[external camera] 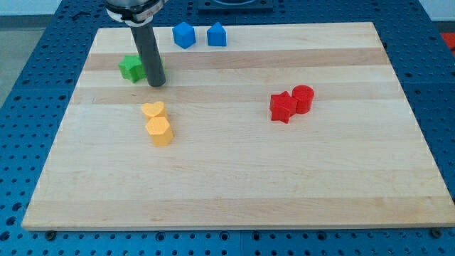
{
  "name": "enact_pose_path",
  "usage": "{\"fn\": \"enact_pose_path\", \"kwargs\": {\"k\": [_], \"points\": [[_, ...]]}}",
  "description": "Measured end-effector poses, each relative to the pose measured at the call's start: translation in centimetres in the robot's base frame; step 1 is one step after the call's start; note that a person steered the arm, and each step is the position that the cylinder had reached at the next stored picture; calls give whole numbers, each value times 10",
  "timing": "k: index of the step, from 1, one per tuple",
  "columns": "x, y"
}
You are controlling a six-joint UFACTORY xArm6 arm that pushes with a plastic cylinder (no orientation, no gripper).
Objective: Separate green circle from green star
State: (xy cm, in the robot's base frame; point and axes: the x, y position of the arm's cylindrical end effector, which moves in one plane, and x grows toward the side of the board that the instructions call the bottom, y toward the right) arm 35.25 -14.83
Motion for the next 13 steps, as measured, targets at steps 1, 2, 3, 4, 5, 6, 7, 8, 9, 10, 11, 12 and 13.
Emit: {"fn": "enact_pose_path", "kwargs": {"k": [1,2,3,4,5,6,7,8,9,10,11,12,13], "points": [[-18,34],[-42,64],[-35,80],[14,74],[27,52],[0,35],[-35,35],[-46,41],[-28,30],[-4,6],[-4,-21],[-25,-28],[-49,-12]]}}
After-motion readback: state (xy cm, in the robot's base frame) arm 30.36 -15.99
